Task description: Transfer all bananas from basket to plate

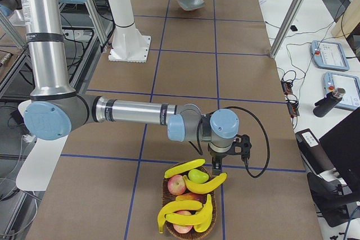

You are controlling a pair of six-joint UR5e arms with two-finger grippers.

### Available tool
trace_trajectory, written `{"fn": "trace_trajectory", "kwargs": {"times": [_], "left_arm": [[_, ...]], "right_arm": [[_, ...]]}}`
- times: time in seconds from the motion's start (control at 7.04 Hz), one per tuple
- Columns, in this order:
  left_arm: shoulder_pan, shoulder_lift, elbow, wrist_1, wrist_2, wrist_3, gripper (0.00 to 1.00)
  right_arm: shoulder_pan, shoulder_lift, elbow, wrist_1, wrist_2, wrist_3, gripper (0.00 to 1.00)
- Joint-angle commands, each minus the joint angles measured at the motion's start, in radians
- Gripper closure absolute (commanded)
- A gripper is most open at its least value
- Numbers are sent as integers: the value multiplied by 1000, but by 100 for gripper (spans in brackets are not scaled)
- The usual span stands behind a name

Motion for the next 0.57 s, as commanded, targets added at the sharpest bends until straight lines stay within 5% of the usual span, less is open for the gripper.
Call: {"fn": "trace_trajectory", "kwargs": {"times": [0.0, 0.43], "left_arm": [[0, -2, -2, -13, 5, 1, 0], [0, -3, -2, -15, 0, -1, 0]], "right_arm": [[1, -15, -6, 62, -4, 8, 0], [19, -23, -12, 49, 12, -19, 0]]}}
